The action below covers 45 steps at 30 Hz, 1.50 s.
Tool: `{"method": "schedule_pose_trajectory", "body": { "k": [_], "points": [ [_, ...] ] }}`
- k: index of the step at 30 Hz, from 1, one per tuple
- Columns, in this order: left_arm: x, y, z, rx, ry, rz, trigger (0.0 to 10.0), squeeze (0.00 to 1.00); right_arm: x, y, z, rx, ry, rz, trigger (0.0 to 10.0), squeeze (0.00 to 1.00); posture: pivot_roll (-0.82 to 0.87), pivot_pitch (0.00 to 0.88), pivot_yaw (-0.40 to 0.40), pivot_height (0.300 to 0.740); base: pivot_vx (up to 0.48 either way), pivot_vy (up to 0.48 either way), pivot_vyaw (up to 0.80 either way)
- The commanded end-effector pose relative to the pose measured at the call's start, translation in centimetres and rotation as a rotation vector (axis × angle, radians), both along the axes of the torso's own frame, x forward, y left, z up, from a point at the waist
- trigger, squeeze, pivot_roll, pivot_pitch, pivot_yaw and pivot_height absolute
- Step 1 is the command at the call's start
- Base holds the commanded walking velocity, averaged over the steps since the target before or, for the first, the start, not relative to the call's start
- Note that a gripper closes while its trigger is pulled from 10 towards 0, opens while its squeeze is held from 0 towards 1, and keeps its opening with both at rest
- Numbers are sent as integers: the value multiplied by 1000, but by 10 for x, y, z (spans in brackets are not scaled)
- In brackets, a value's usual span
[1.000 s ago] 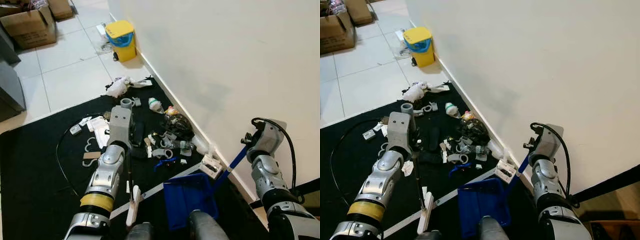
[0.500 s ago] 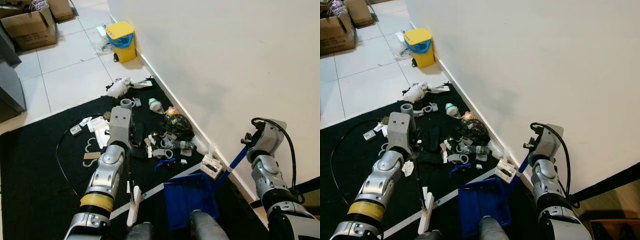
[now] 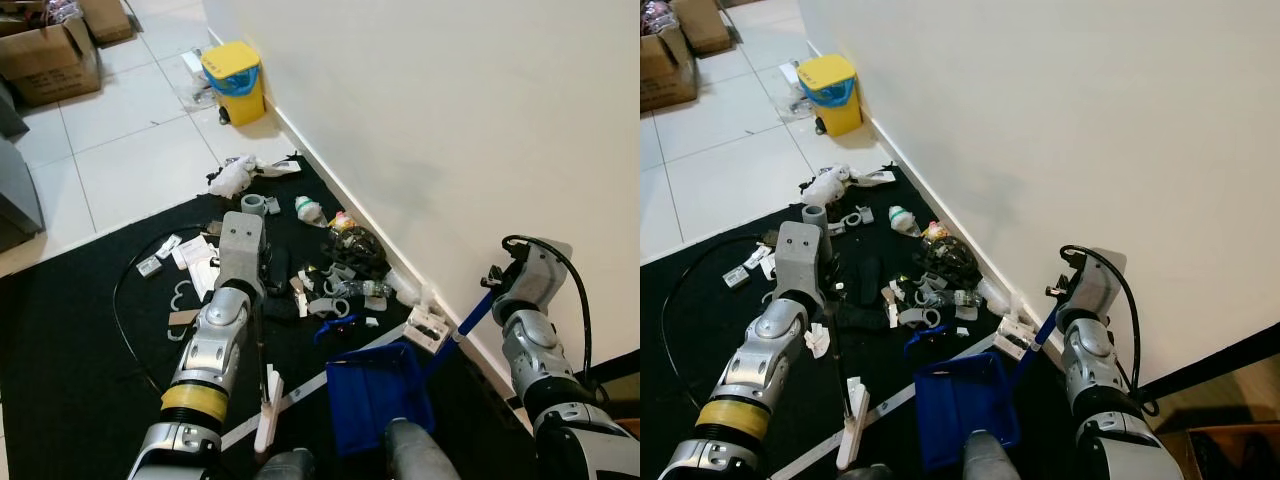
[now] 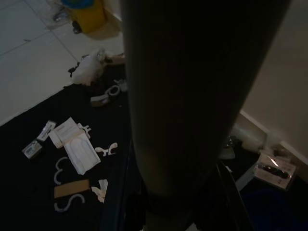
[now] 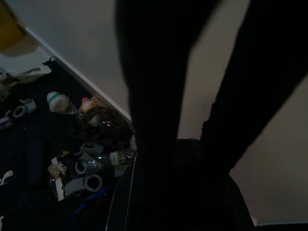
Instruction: Sweep floor
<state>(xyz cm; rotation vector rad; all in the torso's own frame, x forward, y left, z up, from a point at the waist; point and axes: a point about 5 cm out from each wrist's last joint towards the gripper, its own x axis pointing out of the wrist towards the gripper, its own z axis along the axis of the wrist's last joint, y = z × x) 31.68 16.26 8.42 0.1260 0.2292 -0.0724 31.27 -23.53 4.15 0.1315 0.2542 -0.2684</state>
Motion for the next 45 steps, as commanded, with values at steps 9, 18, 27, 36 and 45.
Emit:
{"method": "schedule_pose_trajectory", "body": {
  "k": [9,18,27,36,45],
  "points": [
    [-4,4,-7,4,28,12,10000,0,-5,6,-9,26,33,4,10000,0,9,110,-4,740,0,265,0],
    [-4,3,-7,4,28,10,10000,0,-5,4,-9,25,32,1,10000,0,9,108,-4,740,0,57,0],
    [-4,4,-6,7,21,13,10000,0,-5,5,-9,25,32,2,10000,0,10,110,-4,740,0,0,0],
    [-3,3,-5,53,12,-12,10000,0,-4,1,-7,21,29,-8,10000,0,6,114,-2,740,0,-160,0],
    [-2,2,-5,7,8,6,10000,0,-3,2,-6,23,23,-10,10000,0,3,120,-1,740,0,-320,0]
  ]
}}
